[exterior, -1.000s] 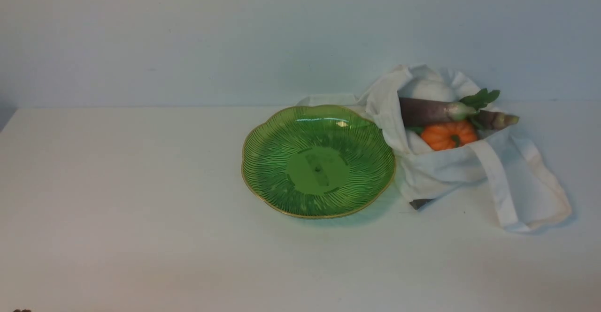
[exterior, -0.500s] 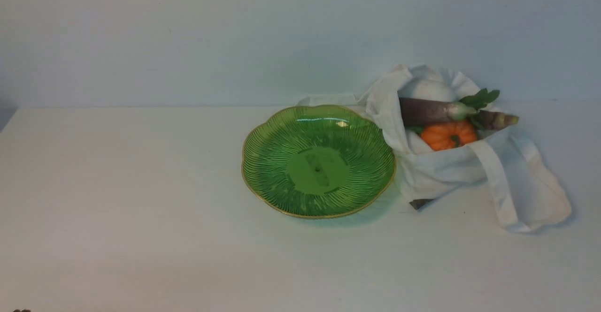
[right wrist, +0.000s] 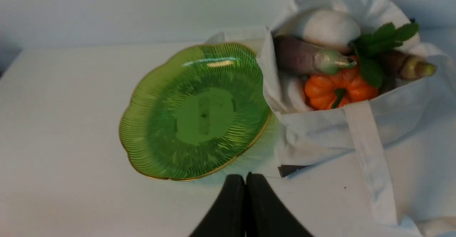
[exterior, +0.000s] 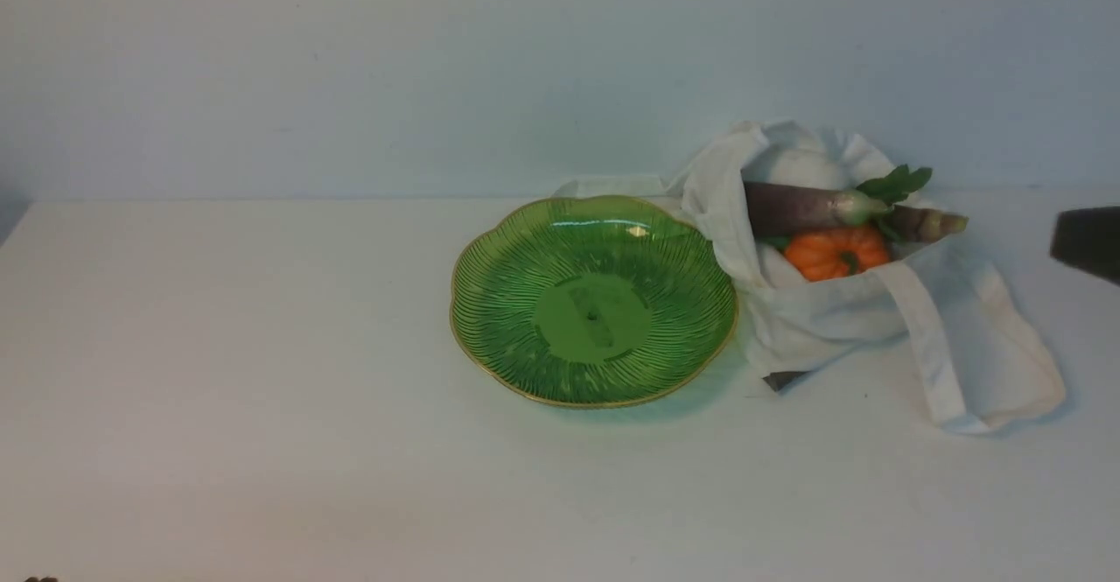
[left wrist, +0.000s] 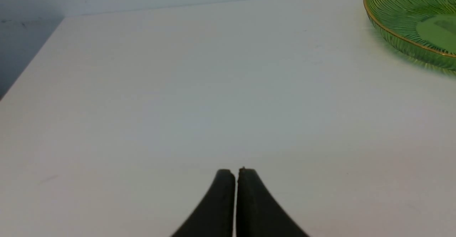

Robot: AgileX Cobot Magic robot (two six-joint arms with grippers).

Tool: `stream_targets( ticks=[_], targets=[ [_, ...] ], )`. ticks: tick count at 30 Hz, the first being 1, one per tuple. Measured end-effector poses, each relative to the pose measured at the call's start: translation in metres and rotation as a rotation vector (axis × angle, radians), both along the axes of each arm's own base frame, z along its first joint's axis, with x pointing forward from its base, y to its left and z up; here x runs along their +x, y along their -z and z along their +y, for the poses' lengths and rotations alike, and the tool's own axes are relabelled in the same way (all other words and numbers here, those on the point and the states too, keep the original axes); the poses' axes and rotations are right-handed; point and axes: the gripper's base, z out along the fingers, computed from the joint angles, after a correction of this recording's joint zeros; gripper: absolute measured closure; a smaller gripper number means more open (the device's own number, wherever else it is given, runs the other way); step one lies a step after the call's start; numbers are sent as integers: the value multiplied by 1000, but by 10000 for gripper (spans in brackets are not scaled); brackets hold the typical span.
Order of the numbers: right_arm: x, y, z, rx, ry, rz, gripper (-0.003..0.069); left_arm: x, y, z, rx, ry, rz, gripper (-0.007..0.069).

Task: Take vegetables from cloth bag on white table place on plate.
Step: 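Reach into the white cloth bag and grasp a vegetable inside with the right gripper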

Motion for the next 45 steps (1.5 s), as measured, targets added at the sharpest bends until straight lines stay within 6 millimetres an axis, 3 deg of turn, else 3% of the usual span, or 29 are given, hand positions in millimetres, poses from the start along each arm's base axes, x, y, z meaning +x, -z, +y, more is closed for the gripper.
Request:
stream_targets(
  ticks=[1,6,7,11,14,15,16,17,22,28,36,43,45],
  targets=[
    [6,1,0,-2,-2,10,673,0,0,0,0,0,0,629],
    [77,12,3,-79,-67,140,636,0,0,0,0,0,0,629],
    [83,13,3,-88,-72,149,630,0,0,0,0,0,0,629],
    [140,30,3,-157,-103,230,533,0,0,0,0,0,0,629],
    [164,40,3,-162,-108,252,478,0,0,0,0,0,0,629],
    [182,53,4,-165,-116,285,424,0,0,0,0,0,0,629],
    [184,56,4,-164,-117,294,417,0,0,0,0,0,0,629],
    [202,71,5,-164,-126,329,356,0,0,0,0,0,0,629],
    [231,95,8,-147,-154,395,255,0,0,0,0,0,0,629],
    [245,112,9,-142,-152,398,214,0,0,0,0,0,0,629],
    [247,119,9,-175,-199,393,218,0,0,0,0,0,0,629],
    [246,119,10,-175,-222,405,440,0,0,0,0,0,0,629],
    [245,119,11,-174,-229,414,457,0,0,0,0,0,0,629]
  ],
)
